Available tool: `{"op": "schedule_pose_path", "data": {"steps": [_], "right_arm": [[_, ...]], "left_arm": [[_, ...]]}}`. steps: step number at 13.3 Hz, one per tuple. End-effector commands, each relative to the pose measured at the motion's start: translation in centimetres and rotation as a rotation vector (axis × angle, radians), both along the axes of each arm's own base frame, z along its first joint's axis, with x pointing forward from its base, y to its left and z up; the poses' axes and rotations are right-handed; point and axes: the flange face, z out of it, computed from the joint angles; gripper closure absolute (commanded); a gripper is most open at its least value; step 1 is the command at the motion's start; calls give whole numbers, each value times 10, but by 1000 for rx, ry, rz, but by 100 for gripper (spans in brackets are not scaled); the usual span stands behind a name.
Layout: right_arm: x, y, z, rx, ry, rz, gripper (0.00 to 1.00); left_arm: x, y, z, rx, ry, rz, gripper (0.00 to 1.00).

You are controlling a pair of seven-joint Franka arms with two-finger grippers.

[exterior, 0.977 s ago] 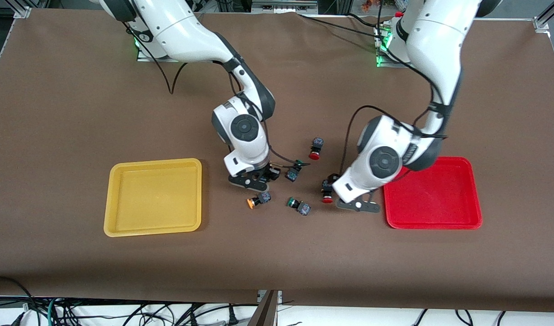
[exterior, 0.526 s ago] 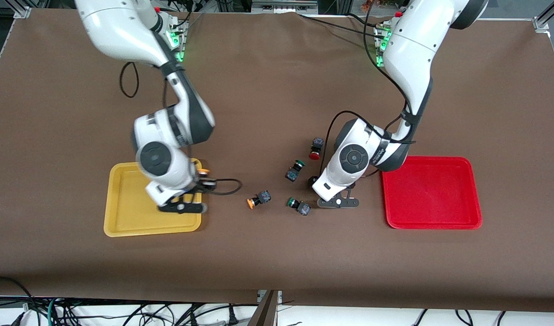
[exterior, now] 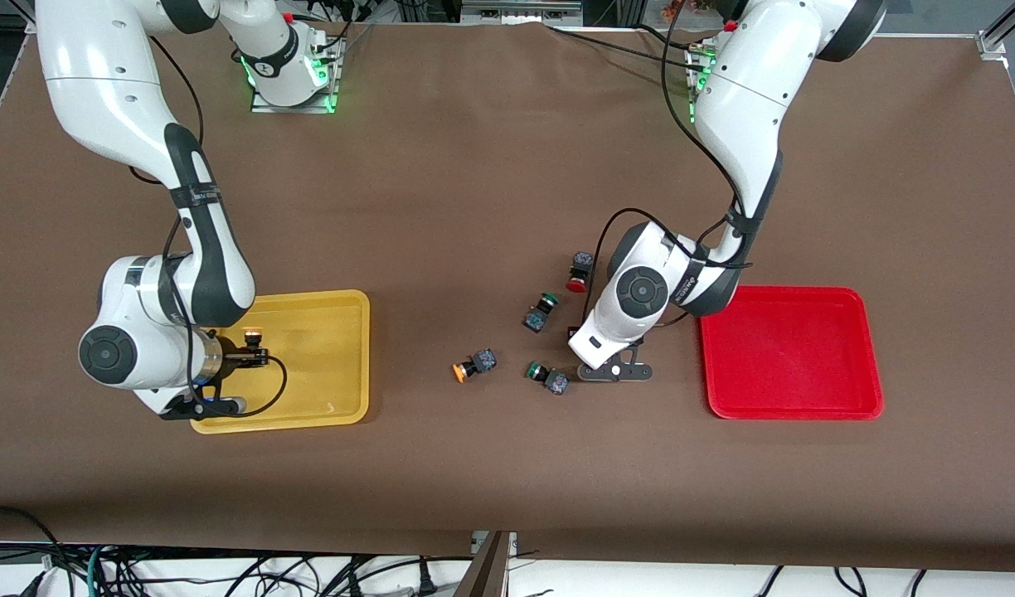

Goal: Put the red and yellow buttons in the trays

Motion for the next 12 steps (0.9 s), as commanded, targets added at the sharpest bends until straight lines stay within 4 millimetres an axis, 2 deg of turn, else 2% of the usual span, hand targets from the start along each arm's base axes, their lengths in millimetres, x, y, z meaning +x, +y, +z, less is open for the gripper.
{"op": "schedule_pose_path", "data": {"steps": [1,2,3,5,6,7,8,9,11,12], "right_arm": [[-4,-23,-30,29,18,-40,96],[-4,-31,-36,32,18,-32,96],[-4,-36,-37,37,19,-17,96],[-4,-41,-37,37,22,-21,92],[-4,-41,-35,34,23,-34,42],[-2,-33,-29,35,13,-25,0],[1,-26,-20,39,1,-10,0],[3,-8,-7,44,-19,13,0],[6,50,23,46,-67,52,0],[4,71,30,36,-76,-9,0]], "left_arm": [[1,10,30,30,37,12,100],[3,19,46,41,54,20,100],[8,38,67,50,75,42,100],[12,88,102,82,179,45,100],[14,116,114,86,227,19,100],[16,146,122,83,271,-4,99],[19,179,125,75,304,-25,98],[22,203,129,78,309,-66,95],[31,254,122,85,311,-212,93],[32,269,115,66,319,-275,93]]}}
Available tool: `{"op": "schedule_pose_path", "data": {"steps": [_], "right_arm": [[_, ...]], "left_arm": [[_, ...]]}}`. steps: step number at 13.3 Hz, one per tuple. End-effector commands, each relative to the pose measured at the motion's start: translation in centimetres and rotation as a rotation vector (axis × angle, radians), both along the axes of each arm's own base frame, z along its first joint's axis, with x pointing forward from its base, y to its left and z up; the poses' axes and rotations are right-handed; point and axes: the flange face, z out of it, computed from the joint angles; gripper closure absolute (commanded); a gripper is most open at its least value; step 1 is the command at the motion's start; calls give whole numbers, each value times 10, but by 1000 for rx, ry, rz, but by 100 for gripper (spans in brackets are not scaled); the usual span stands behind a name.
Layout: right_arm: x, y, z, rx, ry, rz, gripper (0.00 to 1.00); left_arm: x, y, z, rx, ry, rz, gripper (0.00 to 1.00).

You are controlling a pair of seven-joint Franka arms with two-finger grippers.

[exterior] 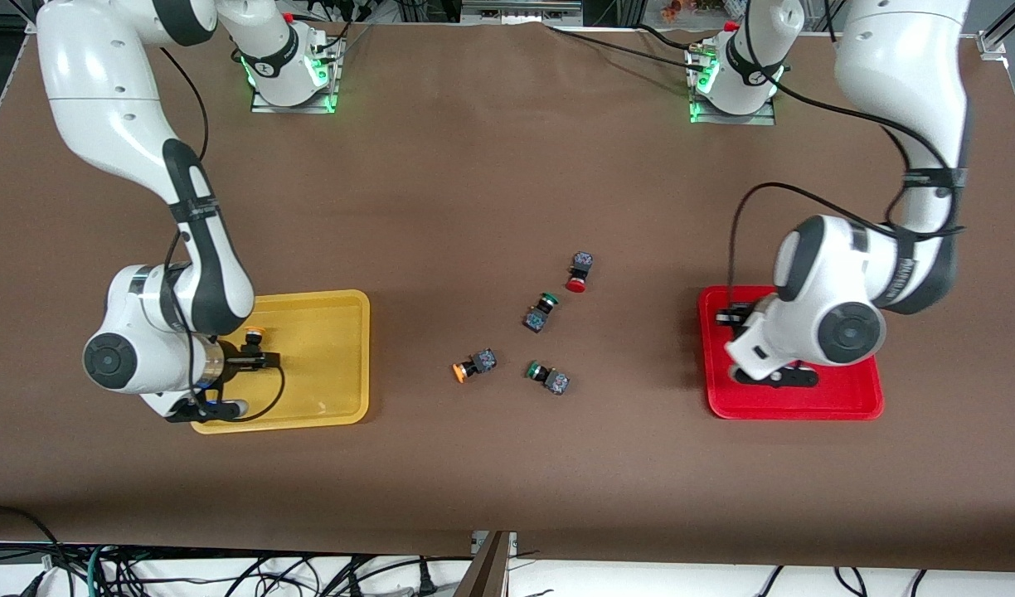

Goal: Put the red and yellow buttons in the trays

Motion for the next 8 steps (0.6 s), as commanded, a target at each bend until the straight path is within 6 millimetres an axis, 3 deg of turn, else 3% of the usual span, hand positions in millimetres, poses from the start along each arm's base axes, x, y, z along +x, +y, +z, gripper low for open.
{"op": "schedule_pose_path", "data": {"steps": [1,4,8], "right_arm": [[-8,65,29,-15,-27,-102,0],[-24,138,32,-56,-43,-315,0],[-48,238,45,-85,-119,-581,0]], "left_arm": [[1,45,-13,-54,26,-152,93],[6,105,-42,-126,22,-248,90],[8,133,-74,-148,-2,-288,90]]}}
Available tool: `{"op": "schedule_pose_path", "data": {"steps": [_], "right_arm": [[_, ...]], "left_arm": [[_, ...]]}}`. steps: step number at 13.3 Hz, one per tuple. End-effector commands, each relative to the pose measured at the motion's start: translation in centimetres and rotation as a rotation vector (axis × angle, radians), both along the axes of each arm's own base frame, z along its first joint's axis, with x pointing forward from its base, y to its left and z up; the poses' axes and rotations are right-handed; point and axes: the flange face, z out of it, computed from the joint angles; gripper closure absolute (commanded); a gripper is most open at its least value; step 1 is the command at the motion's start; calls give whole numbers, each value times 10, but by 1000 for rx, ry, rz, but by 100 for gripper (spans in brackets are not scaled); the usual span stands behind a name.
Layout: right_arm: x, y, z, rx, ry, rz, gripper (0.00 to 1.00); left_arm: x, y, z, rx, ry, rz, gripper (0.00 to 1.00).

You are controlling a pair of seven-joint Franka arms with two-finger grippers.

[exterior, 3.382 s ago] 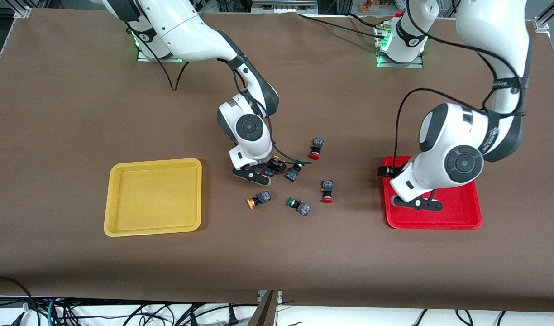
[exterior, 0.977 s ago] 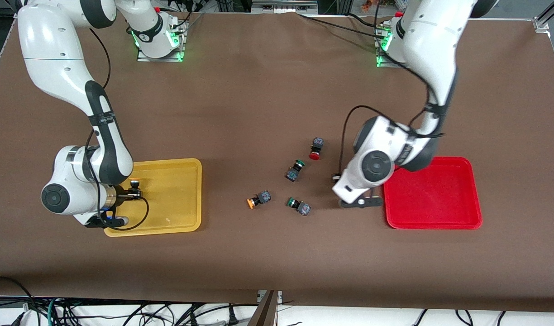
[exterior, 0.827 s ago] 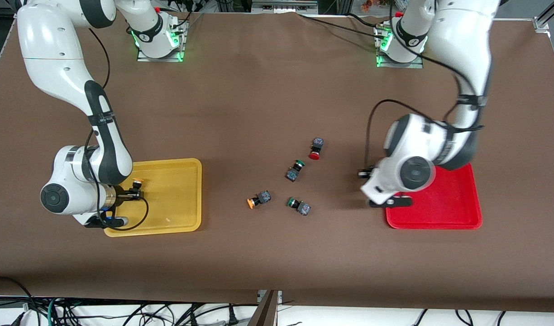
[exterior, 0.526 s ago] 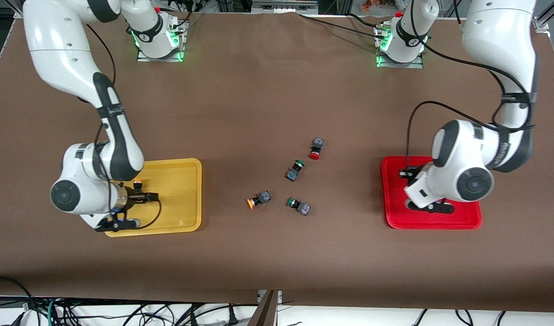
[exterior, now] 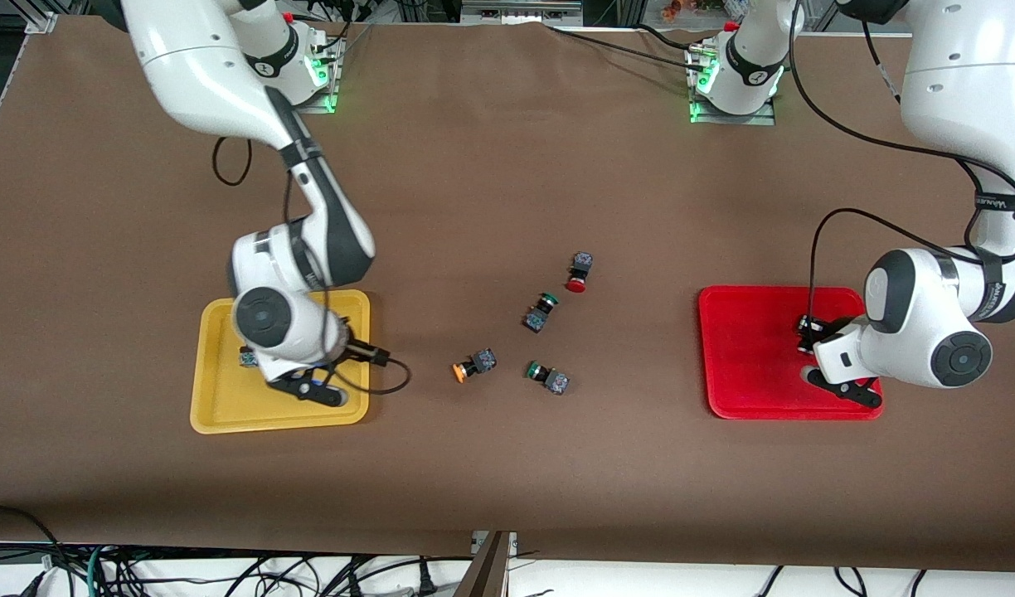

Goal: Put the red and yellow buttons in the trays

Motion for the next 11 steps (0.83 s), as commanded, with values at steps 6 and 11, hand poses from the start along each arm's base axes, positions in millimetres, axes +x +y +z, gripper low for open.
{"op": "schedule_pose_path", "data": {"steps": [6,11], "right_arm": [[-25,127,-19,33,-193,-356,0],[-27,174,-40,53,-276,-386,0]], "left_arm": [[-8,24,-32,71,-20,-96,64],[-6,25,-23,69,-38,-93,0]]}}
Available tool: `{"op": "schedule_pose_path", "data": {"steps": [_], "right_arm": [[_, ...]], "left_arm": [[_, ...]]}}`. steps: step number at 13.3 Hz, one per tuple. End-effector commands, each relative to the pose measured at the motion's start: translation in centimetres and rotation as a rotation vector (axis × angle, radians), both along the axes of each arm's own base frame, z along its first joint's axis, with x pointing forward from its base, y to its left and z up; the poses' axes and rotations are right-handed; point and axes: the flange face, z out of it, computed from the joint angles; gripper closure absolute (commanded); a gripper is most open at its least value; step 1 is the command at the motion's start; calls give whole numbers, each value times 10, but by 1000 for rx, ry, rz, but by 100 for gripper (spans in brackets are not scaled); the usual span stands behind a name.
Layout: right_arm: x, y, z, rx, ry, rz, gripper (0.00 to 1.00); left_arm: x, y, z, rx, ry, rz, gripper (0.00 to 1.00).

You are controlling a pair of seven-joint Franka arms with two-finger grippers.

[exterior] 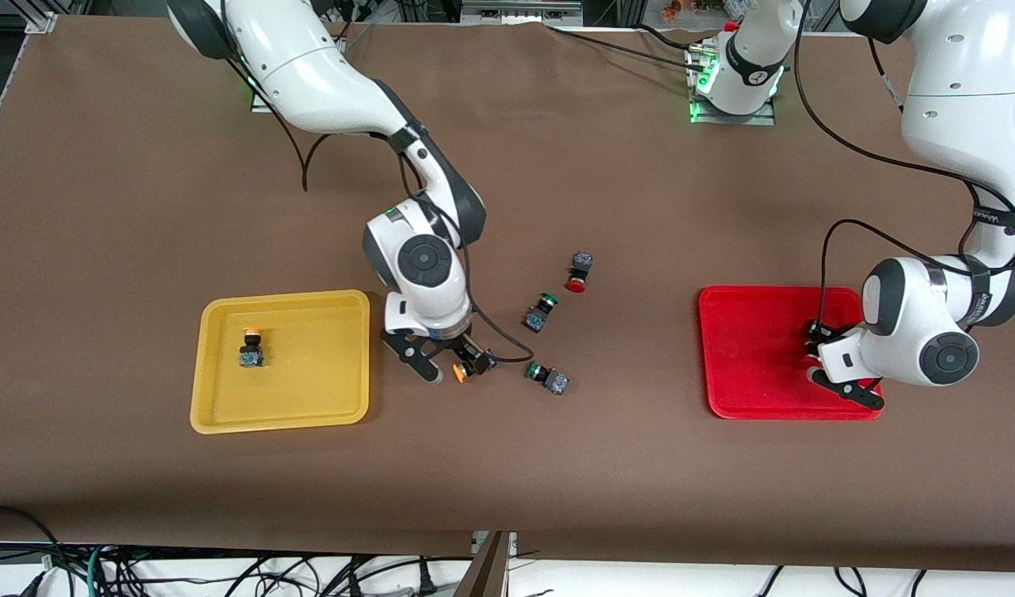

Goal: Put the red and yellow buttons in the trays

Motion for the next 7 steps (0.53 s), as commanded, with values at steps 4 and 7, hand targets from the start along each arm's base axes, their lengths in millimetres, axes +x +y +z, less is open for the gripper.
{"op": "schedule_pose_path", "data": {"steps": [4,7], "right_arm": [[10,17,-9,34,-89,-12,0],[6,20,-34,35,-90,0,0]], "left_arm": [[0,-44,72,-29,0,-34,0],[-14,-113,100,-119,58,60,0]]}}
